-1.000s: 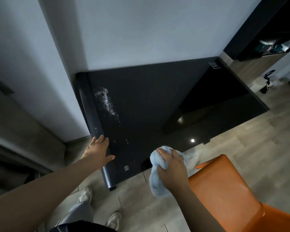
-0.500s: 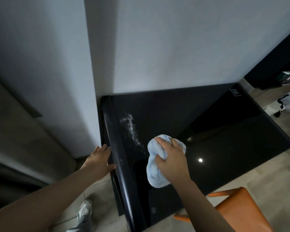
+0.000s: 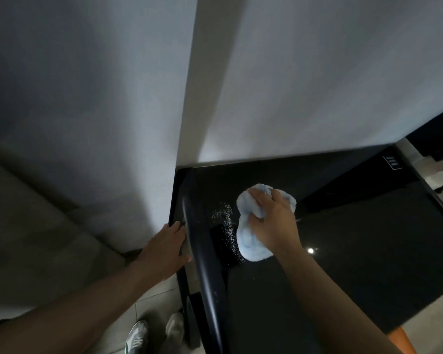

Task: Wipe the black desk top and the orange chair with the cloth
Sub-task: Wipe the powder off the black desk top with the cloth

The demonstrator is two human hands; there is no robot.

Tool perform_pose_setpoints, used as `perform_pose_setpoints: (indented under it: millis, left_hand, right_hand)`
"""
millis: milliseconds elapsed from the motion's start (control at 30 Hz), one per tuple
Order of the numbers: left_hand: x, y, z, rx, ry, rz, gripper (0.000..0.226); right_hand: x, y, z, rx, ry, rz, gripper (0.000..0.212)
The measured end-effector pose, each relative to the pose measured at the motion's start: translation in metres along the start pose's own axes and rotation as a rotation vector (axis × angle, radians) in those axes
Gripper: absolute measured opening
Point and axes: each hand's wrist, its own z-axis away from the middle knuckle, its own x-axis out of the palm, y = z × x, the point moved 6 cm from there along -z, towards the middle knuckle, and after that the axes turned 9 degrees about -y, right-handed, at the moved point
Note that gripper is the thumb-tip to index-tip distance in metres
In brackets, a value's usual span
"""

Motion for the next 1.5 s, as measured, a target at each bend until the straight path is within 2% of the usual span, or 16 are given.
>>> perform_pose_setpoints:
  millis: [333, 633, 800, 1033, 1500]
  left_hand:
    - [0.001, -0.006, -0.067, -0.078, -0.008, -0.021, 0.082]
    - [0.013, -0.013, -0.115, -0.124, 0.012, -0.052, 0.094]
    - [0.026, -0.016, -0.118, -0.114, 0.007, -0.056, 0.106]
    - [0.025, -0.014, -0.118, -0.113, 0.025, -0.053, 0.108]
    - [0.018, -0.008, -0.116, -0.152, -0.02, -0.078, 0.106]
  right_hand:
    - [0.024, 0.004, -0.142, -0.137, -0.098, 0.092, 0.049]
    - [0.073, 0.004, -0.208, -0.092, -0.163, 0.122, 0.053]
    - [0.105, 0.005, -0.217, -0.079, -0.218, 0.12, 0.049]
    - [0.111, 0.005, -0.215, -0.114, -0.249, 0.145, 0.04]
    - [0.11, 0.022, -0.157, -0.129, -0.255, 0.09, 0.036]
